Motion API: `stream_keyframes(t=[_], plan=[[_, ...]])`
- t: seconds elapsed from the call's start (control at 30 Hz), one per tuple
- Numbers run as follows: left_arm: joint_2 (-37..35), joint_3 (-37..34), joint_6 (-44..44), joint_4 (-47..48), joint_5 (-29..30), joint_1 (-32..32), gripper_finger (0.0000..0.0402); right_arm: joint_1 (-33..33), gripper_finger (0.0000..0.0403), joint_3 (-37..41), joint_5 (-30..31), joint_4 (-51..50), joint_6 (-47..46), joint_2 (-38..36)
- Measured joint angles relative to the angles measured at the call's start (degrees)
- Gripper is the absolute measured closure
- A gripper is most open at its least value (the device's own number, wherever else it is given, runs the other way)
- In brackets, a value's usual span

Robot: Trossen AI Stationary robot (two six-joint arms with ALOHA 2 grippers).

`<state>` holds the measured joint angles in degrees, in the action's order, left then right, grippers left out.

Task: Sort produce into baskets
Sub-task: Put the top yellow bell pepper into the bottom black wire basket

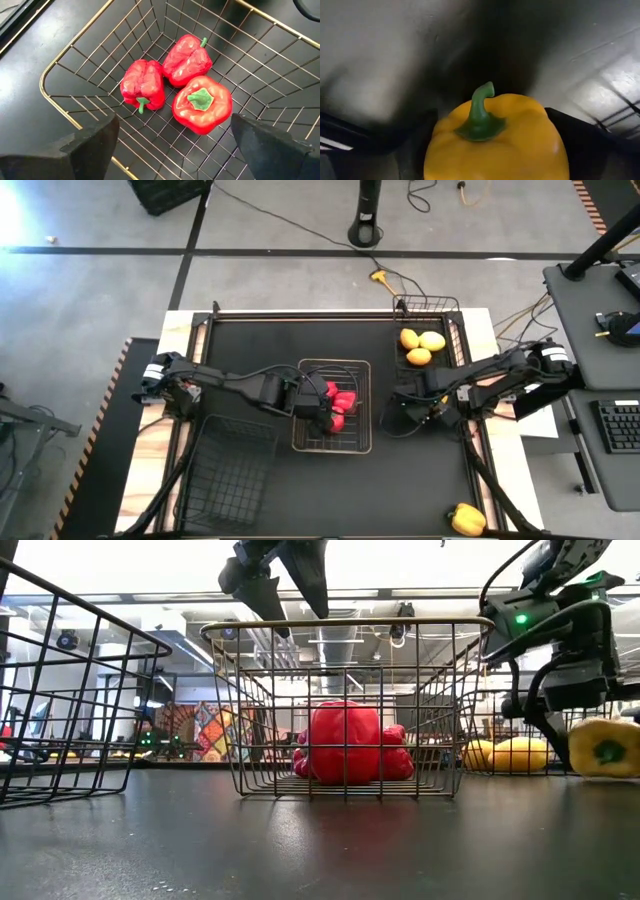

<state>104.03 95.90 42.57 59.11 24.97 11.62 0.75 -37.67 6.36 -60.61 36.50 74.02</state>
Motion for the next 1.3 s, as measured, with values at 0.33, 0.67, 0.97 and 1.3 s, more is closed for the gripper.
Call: stream_keyframes(t=[0.33, 0.67, 0.97, 1.3], plan=[[0.0, 0.0, -0.7, 0.0, 0.0, 0.0, 0.0038, -3.2, 0.0074, -8.2, -3.4, -3.6, -5.9, 0.0], [0.0, 0.0, -4.0, 1.7, -0.1, 2.5, 0.0038, -17.5, 0.0074, -17.9, -8.0, -1.4, -18.9, 2.9], [-0.9, 0.1, -5.4, 1.9, -0.6, 8.5, 0.0038, -31.6, 0.0074, -26.4, -7.6, 11.0, -41.8, 11.4], [-1.7, 4.8, -12.2, 2.8, -9.5, 13.1, 0.0038, -39.6, 0.0075, -27.7, 6.0, 37.8, -62.9, 20.1]])
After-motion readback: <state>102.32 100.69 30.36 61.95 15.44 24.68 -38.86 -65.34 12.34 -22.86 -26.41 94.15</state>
